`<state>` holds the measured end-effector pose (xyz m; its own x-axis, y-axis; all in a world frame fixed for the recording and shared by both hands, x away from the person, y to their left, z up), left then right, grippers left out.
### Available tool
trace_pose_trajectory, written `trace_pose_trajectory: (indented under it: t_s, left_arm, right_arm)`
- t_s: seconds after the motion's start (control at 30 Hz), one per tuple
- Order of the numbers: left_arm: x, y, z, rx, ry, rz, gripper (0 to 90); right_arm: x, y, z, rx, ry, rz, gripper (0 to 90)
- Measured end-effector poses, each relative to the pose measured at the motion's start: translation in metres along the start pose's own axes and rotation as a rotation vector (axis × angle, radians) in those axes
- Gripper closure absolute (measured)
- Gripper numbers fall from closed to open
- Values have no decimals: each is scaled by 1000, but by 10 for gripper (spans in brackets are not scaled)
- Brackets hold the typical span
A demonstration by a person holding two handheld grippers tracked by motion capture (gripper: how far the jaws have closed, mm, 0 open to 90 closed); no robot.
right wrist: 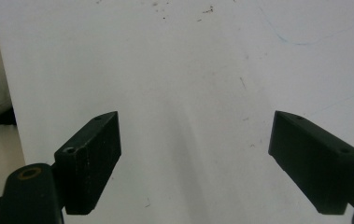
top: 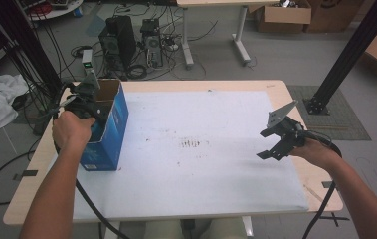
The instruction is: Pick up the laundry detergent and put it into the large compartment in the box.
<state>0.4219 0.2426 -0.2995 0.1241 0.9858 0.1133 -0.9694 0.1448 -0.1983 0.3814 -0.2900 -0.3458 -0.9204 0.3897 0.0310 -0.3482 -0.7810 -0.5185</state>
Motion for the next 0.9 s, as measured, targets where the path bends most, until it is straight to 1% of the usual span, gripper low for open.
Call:
trace_pose_trajectory:
  t_s: [0.57,0.6,0.7,0.87,0.9]
  left_arm:
    - [3,2,-2,4,15,8,372]
    - [4,2,-2,9,25,12,366]
    - [5,2,-2,5,37,15,352]
    - [4,1,-2,6,35,12,328]
    - [4,2,-1,0,34,17,330]
  right_arm:
    - [2,-1,1,3,1,4,170]
    - [2,-1,1,4,1,4,170]
    - [2,0,1,5,-1,2,170]
    - [2,0,1,4,-2,3,170]
    - [2,0,0,5,-3,2,170]
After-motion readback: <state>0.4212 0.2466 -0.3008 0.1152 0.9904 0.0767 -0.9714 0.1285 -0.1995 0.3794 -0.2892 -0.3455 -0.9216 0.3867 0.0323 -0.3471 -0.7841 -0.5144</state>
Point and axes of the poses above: each handheld gripper's, and its own axes: z roughly backward along the jaws, y roughly out of its underside, x roughly to its left, the point moved 2 cm from there along -z, roughly forward along the jaws, and after that the axes turned 4 degrees about -z, right-handed, at the moved point
